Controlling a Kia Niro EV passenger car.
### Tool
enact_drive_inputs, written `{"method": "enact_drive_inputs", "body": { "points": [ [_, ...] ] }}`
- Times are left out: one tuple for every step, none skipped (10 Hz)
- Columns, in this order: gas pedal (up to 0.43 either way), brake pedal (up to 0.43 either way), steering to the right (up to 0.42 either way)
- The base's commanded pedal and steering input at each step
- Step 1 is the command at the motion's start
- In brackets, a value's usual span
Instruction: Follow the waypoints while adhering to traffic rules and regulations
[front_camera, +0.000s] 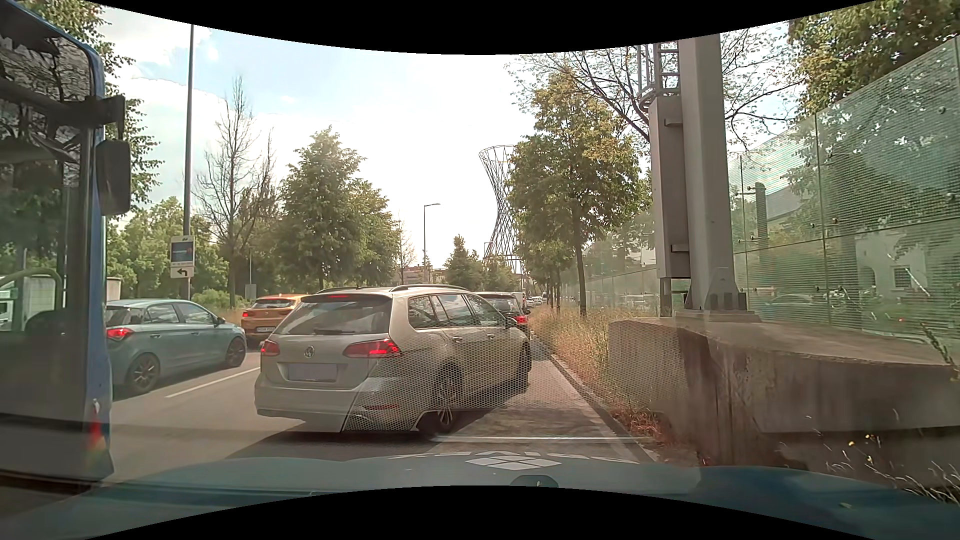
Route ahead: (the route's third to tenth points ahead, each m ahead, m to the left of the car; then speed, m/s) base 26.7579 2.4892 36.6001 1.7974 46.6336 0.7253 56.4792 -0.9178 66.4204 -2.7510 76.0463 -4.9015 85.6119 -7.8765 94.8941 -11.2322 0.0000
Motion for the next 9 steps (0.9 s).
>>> {"method": "enact_drive_inputs", "body": {
  "points": [
    [0.000, 0.287, -0.013],
    [0.000, 0.287, -0.013],
    [0.000, 0.287, -0.013],
    [0.000, 0.287, -0.012],
    [0.000, 0.287, -0.013],
    [0.000, 0.287, -0.013],
    [0.000, 0.287, -0.013],
    [0.000, 0.287, -0.013],
    [0.000, 0.293, -0.013]
  ]
}}
